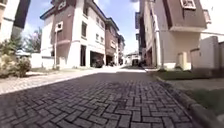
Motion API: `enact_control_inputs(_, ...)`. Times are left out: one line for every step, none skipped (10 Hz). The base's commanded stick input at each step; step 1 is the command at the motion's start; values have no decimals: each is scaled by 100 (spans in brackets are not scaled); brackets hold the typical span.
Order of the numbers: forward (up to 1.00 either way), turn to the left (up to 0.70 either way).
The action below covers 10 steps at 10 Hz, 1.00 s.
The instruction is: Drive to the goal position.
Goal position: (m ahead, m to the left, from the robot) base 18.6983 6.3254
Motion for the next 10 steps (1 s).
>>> enact_control_inputs(50, 0)
enact_control_inputs(50, 0)
enact_control_inputs(50, 0)
enact_control_inputs(50, 0)
enact_control_inputs(50, 0)
enact_control_inputs(50, 0)
enact_control_inputs(50, 0)
enact_control_inputs(50, 0)
enact_control_inputs(50, 0)
enact_control_inputs(50, 0)
